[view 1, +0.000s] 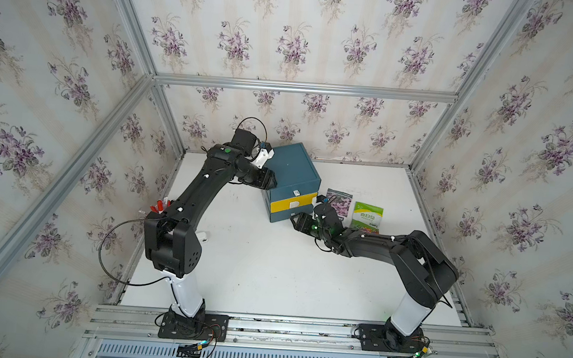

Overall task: Take the seed bags out of the drawer
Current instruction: Close the drawer in the storage box, then open the drawer in the storage box.

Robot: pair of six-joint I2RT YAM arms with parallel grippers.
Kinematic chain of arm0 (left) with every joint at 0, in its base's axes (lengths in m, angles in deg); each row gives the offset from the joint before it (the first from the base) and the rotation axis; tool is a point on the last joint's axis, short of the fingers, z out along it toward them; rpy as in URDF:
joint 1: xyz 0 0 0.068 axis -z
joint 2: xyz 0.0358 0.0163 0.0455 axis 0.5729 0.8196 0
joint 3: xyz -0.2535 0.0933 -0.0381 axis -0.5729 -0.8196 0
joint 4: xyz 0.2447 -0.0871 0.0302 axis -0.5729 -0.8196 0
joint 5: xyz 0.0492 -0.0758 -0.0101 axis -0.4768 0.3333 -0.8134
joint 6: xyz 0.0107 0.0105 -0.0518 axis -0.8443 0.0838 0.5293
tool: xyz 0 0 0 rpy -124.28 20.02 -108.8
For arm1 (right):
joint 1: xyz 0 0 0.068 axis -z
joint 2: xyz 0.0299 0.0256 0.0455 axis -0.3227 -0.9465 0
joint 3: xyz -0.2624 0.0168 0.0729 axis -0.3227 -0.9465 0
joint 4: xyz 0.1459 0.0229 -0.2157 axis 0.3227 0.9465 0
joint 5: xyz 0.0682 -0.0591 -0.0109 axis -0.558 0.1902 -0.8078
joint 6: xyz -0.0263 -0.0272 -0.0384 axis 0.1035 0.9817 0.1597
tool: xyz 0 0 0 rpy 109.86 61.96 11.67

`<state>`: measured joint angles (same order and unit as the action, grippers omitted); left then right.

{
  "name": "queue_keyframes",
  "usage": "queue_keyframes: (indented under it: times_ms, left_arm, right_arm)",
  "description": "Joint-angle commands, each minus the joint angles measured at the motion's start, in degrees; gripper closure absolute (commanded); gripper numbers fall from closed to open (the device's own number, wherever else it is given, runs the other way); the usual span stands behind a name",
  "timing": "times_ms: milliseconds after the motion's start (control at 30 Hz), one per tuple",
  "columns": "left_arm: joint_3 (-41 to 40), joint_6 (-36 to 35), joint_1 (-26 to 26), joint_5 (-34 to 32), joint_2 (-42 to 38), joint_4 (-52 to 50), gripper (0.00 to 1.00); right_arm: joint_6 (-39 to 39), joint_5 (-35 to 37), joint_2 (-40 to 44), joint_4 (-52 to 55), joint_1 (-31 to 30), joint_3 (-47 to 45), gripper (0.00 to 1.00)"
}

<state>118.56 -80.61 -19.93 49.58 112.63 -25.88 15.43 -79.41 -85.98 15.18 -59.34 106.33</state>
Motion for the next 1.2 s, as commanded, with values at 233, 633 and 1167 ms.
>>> queue_keyframes:
  times_ms: [233, 633, 1167]
  left_arm:
    - [-0.5, -1.5, -0.1, -5.8, 0.9, -7.9, 0.35]
    - [-0.5, -1.6, -0.1, -5.6, 1.0, -7.9, 0.35]
    - [-0.5, -2.1, -0.2, -5.6, 1.1, -8.3, 0.35]
  right_arm:
    - [-4.3, -2.7, -3.9, -5.8, 1.3, 1.1, 0.38]
    - [-5.0, -3.0, -6.3, -10.5, 2.4, 1.8, 0.47]
    - [-7.6, -3.1, -9.5, -15.5, 2.8, 2.6, 0.59]
